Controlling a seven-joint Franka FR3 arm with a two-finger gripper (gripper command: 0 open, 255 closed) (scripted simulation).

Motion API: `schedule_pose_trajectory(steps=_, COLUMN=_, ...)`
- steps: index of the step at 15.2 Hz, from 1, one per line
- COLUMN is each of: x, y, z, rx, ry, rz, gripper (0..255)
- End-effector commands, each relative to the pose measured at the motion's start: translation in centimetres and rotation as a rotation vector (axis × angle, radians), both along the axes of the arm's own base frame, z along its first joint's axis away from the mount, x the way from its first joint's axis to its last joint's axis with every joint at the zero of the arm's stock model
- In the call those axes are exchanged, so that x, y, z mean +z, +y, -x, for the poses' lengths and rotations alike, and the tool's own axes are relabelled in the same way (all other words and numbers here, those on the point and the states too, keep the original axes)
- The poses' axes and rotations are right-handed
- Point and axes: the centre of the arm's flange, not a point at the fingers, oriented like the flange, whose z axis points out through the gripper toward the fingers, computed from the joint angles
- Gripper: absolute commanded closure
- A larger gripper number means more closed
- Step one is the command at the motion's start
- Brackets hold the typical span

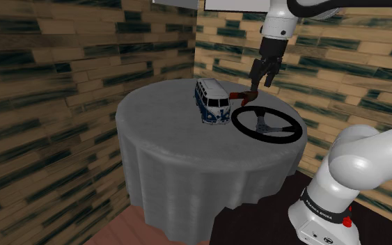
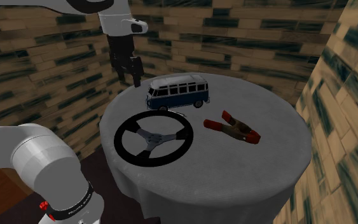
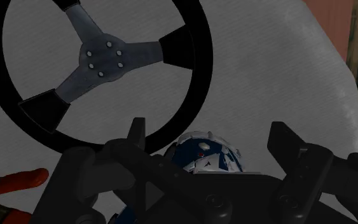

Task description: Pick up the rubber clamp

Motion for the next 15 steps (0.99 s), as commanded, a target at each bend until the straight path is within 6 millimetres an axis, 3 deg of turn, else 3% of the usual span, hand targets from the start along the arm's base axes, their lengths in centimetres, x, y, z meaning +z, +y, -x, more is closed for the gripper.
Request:
schedule_pose_trajectory(steps=1, x=0.0, y=0.0, z=0.0, rx=0.0, ry=0.0, rz=0.0, gripper=0)
schedule_pose_trajectory(steps=15, x=-6.6, y=-12.7, z=-11.1, rx=-0.354, ry=-0.02, rz=-0.002, gripper=0)
